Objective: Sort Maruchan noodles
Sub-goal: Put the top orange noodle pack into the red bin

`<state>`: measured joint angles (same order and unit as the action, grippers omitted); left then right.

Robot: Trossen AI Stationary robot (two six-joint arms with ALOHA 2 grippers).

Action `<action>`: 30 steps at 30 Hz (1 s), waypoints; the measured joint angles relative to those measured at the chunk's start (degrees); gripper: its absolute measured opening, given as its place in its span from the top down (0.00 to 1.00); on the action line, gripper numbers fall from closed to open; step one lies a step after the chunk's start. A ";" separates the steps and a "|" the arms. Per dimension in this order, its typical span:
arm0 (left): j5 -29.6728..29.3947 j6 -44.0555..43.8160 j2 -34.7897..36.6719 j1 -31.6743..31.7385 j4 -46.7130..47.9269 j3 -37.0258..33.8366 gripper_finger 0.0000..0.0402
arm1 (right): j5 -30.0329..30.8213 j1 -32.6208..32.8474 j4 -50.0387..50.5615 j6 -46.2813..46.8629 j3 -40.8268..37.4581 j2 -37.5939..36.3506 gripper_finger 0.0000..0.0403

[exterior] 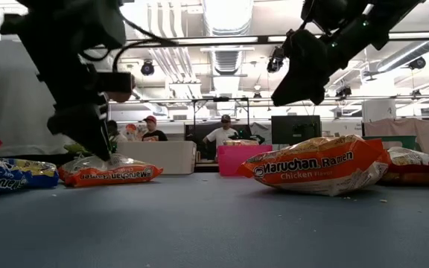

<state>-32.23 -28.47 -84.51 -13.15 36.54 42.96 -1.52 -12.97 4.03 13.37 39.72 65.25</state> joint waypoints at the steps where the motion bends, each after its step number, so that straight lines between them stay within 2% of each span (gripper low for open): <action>1: 0.27 0.44 -0.60 0.49 -0.17 -0.01 0.62 | 0.00 0.00 0.03 -0.33 0.00 0.25 0.72; 11: 1.48 1.22 -2.06 2.86 -1.49 -0.01 0.75 | -0.01 0.00 -0.01 -0.56 -0.02 0.97 0.72; 19: 0.54 1.01 -1.99 2.93 -1.95 -0.24 0.98 | 0.00 0.00 -0.04 -1.43 -0.02 0.97 0.72; 26: -0.46 2.15 -1.55 2.91 -5.20 -0.38 1.00 | -0.02 0.00 -0.05 -1.41 -0.04 0.97 0.72; 30: -0.31 6.08 0.57 2.69 -11.32 -0.42 1.00 | -0.01 0.00 -0.05 -1.41 -0.14 0.97 0.72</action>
<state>-32.53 -22.39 -83.94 -10.46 25.22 42.54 -1.53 -12.97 3.98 11.97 39.58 66.22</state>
